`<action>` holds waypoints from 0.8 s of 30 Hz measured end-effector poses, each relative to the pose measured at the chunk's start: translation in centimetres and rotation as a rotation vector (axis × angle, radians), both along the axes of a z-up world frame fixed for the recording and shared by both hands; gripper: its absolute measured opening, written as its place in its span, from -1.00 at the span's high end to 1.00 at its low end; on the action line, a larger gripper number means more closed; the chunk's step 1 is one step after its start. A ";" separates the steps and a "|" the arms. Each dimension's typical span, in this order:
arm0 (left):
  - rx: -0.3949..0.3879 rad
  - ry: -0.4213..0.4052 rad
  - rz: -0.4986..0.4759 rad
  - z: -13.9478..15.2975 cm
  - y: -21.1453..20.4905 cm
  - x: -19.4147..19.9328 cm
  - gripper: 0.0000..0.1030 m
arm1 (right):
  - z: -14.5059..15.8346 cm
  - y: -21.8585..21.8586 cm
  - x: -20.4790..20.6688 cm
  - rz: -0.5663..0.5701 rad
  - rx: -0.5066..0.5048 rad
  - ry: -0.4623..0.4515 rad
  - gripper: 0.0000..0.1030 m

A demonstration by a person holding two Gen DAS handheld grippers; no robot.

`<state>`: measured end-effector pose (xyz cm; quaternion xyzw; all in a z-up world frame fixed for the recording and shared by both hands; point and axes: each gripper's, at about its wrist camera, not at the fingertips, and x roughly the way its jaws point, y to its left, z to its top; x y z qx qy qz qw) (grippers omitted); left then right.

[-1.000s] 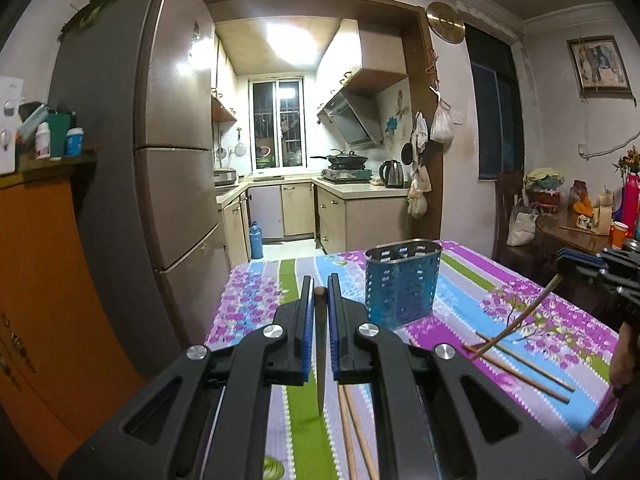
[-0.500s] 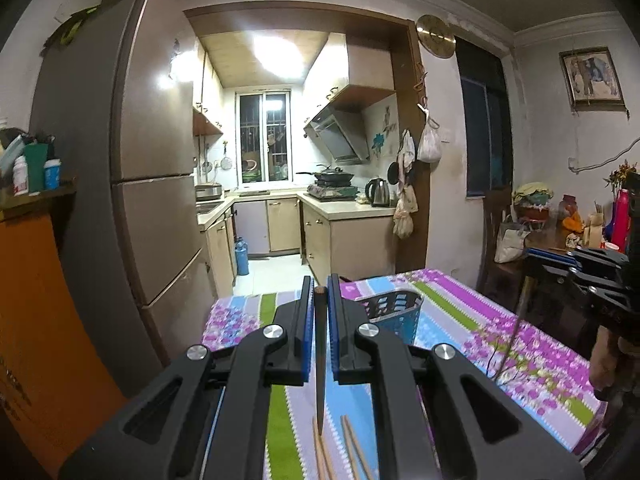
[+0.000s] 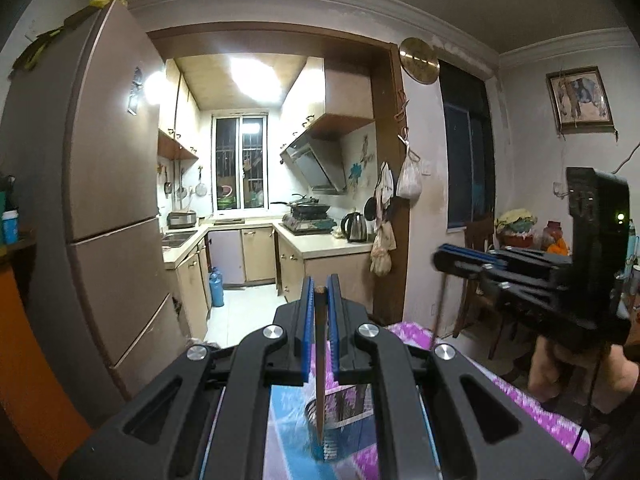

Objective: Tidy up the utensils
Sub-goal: 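Lift the left tool's chopstick over the blue holder while the right tool carries its own, then open the left tool to drop its chopstick in the holder while the right tool releases its own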

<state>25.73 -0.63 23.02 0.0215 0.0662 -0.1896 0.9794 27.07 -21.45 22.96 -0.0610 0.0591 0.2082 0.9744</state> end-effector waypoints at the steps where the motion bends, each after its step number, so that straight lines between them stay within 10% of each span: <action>1: -0.003 -0.001 -0.003 0.3 -0.4 0.6 0.90 | 0.4 0.0 1.1 -0.002 -0.006 -0.004 0.85; 24: 0.007 0.177 0.004 -7.7 -4.1 12.0 0.90 | -8.2 -1.5 13.1 0.018 0.080 0.154 0.85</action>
